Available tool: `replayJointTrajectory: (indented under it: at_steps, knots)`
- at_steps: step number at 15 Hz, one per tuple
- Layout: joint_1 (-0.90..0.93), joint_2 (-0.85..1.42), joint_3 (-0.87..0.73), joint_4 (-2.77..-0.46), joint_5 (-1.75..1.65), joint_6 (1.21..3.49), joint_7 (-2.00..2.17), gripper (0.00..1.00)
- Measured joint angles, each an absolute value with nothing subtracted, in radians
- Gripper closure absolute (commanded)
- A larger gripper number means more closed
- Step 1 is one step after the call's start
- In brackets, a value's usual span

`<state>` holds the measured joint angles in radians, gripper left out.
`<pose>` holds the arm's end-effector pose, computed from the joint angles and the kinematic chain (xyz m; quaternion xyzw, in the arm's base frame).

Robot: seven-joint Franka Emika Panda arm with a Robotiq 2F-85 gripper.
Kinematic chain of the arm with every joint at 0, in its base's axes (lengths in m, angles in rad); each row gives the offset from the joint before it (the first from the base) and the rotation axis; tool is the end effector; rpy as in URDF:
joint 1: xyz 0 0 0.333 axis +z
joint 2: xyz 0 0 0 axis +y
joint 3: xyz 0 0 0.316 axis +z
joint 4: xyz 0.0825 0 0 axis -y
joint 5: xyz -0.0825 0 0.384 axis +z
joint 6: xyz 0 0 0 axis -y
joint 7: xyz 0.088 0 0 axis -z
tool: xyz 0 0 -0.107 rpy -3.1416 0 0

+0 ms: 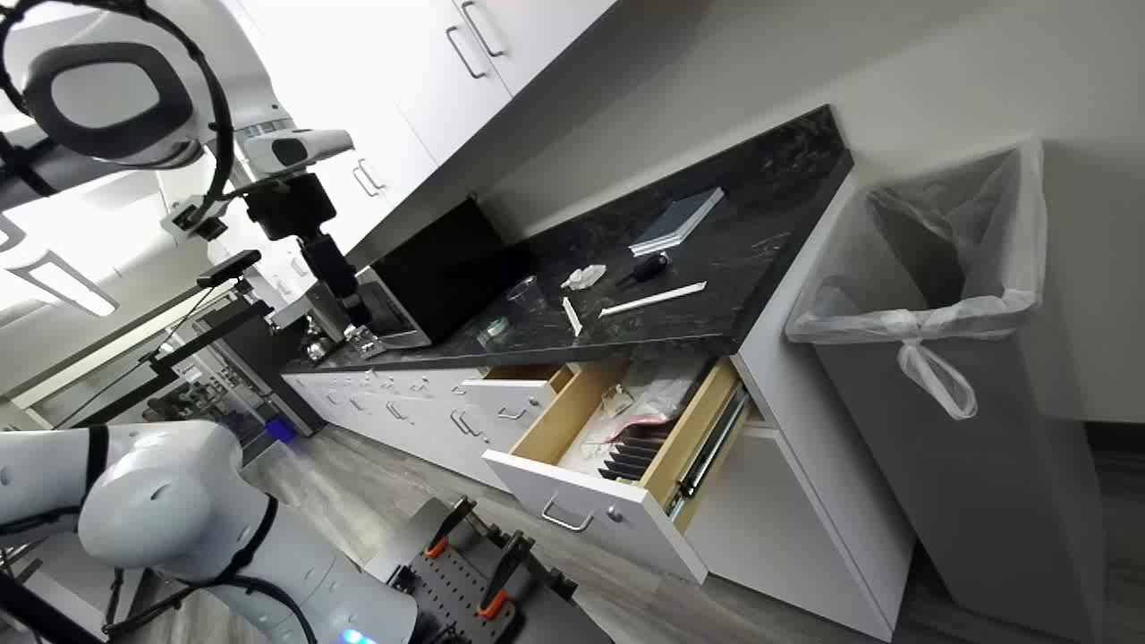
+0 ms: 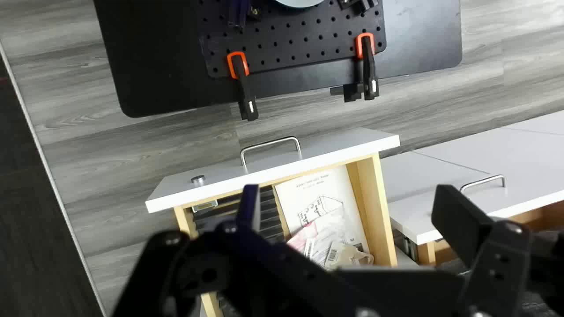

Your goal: Close the top drawer of the bottom cabinet.

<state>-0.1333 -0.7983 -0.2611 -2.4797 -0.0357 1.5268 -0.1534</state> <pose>0.2686 -0.1304 0.5239 -0.9909 0.0728 0.0656 0.0926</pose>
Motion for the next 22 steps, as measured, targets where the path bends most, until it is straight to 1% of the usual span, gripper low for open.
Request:
replayJointTrajectory:
  at_steps: [13,18,22]
  knots:
    - [-0.139,-0.798,-0.261,-2.481,-0.036,1.539,-0.142,0.0]
    - [-0.255,-0.799,-0.265,-2.53,-0.043,1.665,-0.015,0.0]
    - [-0.377,-0.797,-0.303,-2.652,-0.094,1.812,0.061,0.0]
